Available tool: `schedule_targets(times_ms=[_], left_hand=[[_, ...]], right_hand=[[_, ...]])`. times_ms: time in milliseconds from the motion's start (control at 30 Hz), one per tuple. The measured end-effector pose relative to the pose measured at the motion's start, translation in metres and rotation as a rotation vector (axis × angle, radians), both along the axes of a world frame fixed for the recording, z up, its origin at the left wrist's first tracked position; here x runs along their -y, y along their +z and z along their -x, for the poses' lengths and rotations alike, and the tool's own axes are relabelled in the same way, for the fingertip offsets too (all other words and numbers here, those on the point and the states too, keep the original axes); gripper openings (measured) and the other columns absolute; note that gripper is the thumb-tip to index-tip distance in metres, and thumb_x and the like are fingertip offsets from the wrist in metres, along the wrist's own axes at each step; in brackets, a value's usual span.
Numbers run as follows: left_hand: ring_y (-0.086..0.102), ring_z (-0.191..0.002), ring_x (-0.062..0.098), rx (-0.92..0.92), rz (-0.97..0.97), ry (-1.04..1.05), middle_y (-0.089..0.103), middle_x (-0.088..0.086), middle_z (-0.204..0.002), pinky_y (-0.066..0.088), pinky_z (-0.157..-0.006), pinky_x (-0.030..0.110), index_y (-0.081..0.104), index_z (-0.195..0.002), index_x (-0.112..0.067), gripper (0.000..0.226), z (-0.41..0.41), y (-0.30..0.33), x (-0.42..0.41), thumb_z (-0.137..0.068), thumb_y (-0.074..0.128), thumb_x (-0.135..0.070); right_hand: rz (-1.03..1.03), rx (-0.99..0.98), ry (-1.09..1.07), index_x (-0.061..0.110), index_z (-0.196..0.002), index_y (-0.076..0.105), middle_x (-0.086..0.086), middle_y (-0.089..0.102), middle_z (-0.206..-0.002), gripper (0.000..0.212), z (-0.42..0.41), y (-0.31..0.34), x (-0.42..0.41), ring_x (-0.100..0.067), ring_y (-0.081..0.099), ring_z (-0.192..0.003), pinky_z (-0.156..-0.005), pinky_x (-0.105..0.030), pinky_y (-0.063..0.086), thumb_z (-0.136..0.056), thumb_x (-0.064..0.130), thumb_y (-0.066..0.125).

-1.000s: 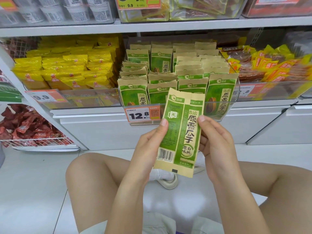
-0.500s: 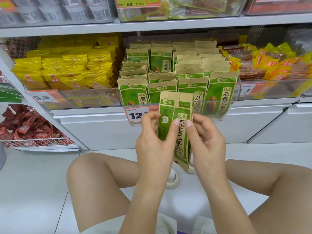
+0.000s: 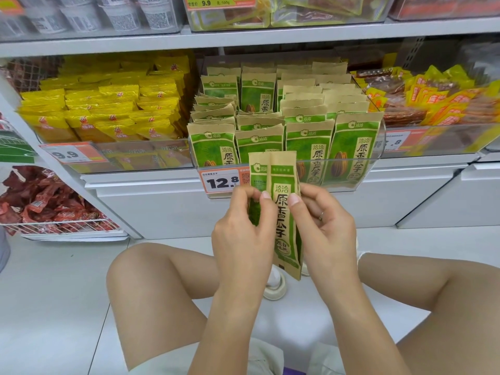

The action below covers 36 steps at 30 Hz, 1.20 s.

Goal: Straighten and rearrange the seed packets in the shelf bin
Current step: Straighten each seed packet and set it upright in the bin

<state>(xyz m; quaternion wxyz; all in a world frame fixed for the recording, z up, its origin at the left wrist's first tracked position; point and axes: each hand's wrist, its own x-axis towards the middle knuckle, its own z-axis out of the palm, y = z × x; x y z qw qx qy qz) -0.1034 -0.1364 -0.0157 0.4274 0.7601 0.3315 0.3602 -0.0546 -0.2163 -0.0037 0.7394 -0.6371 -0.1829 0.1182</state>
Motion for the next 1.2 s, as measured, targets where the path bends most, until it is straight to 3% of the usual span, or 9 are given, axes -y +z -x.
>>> schedule_targets(times_ms=[167,367,467,533,633,733,867,1033,1200], left_hand=[[0.061,-0.066,0.010,0.016,0.127,0.007,0.068,-0.011,-0.070,0.049,-0.064,0.033,0.058,-0.079,-0.031,0.016,0.000,-0.002,-0.004,-0.086,0.053,-0.044],[0.060,-0.061,0.003,0.074,0.315,-0.058,0.067,-0.012,-0.067,0.044,-0.059,0.018,0.062,-0.073,-0.025,0.020,0.000,0.002,-0.010,-0.093,0.063,-0.023],[0.060,-0.066,0.013,0.132,0.522,-0.085,0.067,-0.004,-0.068,0.050,-0.068,0.031,0.064,-0.075,-0.017,0.019,0.000,0.004,-0.015,-0.093,0.063,-0.019],[0.065,-0.076,0.021,0.165,0.649,-0.128,0.070,0.005,-0.075,0.053,-0.075,0.036,0.064,-0.078,-0.013,0.017,0.000,0.004,-0.017,-0.094,0.063,-0.018],[0.068,-0.089,0.025,0.175,0.751,-0.256,0.072,0.012,-0.093,0.055,-0.076,0.028,0.063,-0.096,0.001,0.028,0.002,0.004,-0.017,-0.094,0.063,-0.027],[0.065,-0.090,0.015,0.183,0.768,-0.382,0.068,0.007,-0.096,0.054,-0.072,0.019,0.058,-0.105,0.003,0.048,0.004,0.006,-0.018,-0.082,0.064,-0.039],[0.063,-0.079,0.007,0.213,0.757,-0.429,0.067,-0.007,-0.081,0.052,-0.069,0.017,0.058,-0.094,-0.011,0.029,0.005,0.006,-0.018,-0.076,0.064,-0.033],[0.064,-0.079,0.008,0.258,0.754,-0.396,0.068,-0.001,-0.083,0.054,-0.072,0.018,0.062,-0.101,-0.002,0.041,0.005,0.007,-0.016,-0.078,0.075,-0.034],[0.064,-0.076,0.007,0.285,0.717,-0.389,0.068,-0.005,-0.077,0.054,-0.073,0.018,0.061,-0.095,-0.005,0.040,0.004,0.009,-0.013,-0.072,0.066,-0.037]], right_hand=[[0.016,-0.005,-0.006,0.014,-0.107,0.067,-0.002,0.075,-0.098,0.022,0.000,-0.002,-0.001,-0.014,0.070,-0.095,-0.086,-0.032,0.055,-0.088,0.021,0.058],[0.051,0.000,0.007,0.021,-0.100,0.069,0.004,0.075,-0.094,0.011,-0.002,-0.002,0.000,-0.010,0.069,-0.090,-0.081,-0.026,0.054,-0.090,0.022,0.064],[0.047,-0.003,0.019,0.020,-0.093,0.071,0.007,0.074,-0.087,0.017,-0.004,0.001,0.002,-0.007,0.068,-0.083,-0.072,-0.022,0.053,-0.084,0.034,0.067],[0.041,-0.017,0.026,0.024,-0.085,0.071,0.007,0.074,-0.082,0.007,-0.006,0.001,0.002,-0.008,0.068,-0.078,-0.067,-0.023,0.054,-0.082,0.028,0.066],[0.050,-0.003,0.028,0.027,-0.079,0.071,0.006,0.074,-0.081,0.009,-0.006,0.001,0.002,-0.014,0.069,-0.079,-0.072,-0.034,0.056,-0.084,0.019,0.071],[0.063,0.001,0.026,0.027,-0.079,0.070,0.007,0.073,-0.081,0.010,-0.005,0.001,0.002,-0.012,0.069,-0.080,-0.075,-0.037,0.056,-0.083,0.018,0.072],[0.076,0.015,0.023,0.028,-0.080,0.071,0.008,0.073,-0.081,0.010,-0.005,0.004,0.003,-0.011,0.068,-0.080,-0.076,-0.038,0.056,-0.084,0.018,0.072],[0.082,-0.002,-0.002,0.021,-0.081,0.071,0.006,0.073,-0.080,0.007,-0.005,0.007,0.002,-0.011,0.068,-0.079,-0.076,-0.038,0.056,-0.086,0.016,0.068],[0.066,0.020,-0.041,0.022,-0.073,0.069,0.008,0.067,-0.067,0.020,-0.004,0.008,0.002,-0.008,0.062,-0.067,-0.068,-0.030,0.053,-0.090,0.012,0.065]])
